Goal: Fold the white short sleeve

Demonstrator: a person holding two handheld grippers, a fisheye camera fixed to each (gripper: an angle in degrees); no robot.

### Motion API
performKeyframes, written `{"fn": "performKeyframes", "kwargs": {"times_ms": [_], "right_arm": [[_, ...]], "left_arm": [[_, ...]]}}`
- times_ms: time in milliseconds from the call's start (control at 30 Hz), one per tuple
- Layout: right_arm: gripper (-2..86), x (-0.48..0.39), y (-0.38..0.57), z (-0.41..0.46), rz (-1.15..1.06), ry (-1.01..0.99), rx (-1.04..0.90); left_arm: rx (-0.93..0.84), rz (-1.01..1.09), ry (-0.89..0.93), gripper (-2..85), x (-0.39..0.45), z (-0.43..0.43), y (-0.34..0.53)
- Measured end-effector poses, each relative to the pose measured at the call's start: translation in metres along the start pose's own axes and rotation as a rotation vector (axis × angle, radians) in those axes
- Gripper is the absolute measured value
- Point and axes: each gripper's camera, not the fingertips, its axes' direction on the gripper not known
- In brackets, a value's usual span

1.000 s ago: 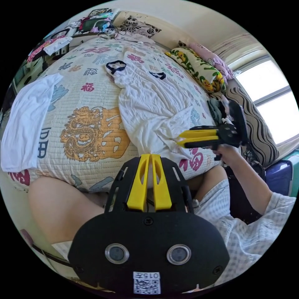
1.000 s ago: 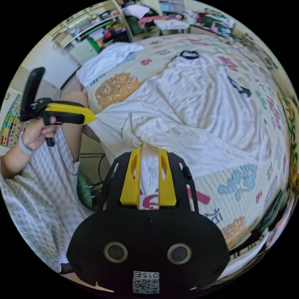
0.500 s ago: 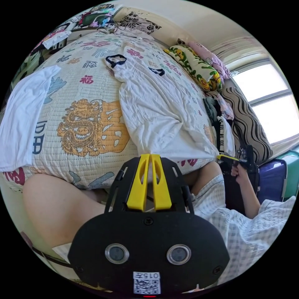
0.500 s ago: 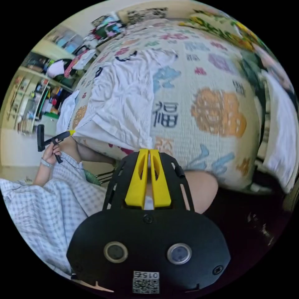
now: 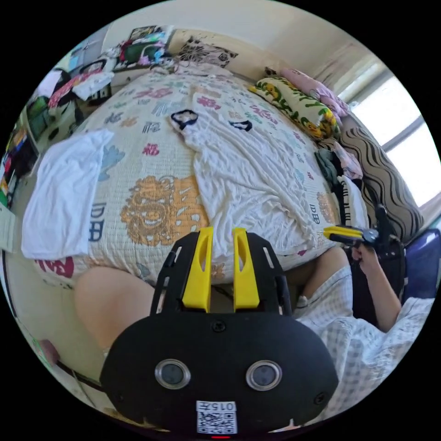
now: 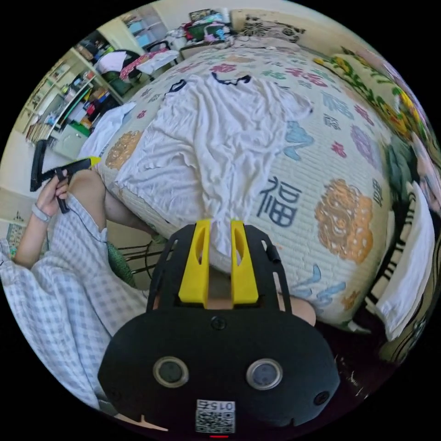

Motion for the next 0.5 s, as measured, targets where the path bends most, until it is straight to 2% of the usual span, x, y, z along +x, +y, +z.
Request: {"fn": "performKeyframes", "kwargs": {"times_ms": [67,133,233,367,500], "right_arm": [[8.2,-0.006,-0.009,0.014,-0.029,-0.021,-0.057],[5.4,-0.007,-0.012,0.027,-0.014,-0.011,-0.123],[1.5,-0.005,-0.001,0.015,0.023,0.008,-0.100],[0.1,0.007,0.026,-0.010,0.084,0.023,-0.046],[-0.5,0.023,0.065,-0.042,0.159,0.007,0.037]], "left_arm": [[-0.032,0.100,0.026,7.2,0.021,0.007,-0.009],[-0.124,0.227,-0.037,7.6,0.050,0.034,-0.019],[-0.212,0.292,-0.056,7.5,0.069,0.066,-0.027],[-0.280,0.283,-0.099,2.7,0.073,0.081,-0.030],[-0.204,0.150,0.070,0.0,0.048,0.048,-0.023]]}}
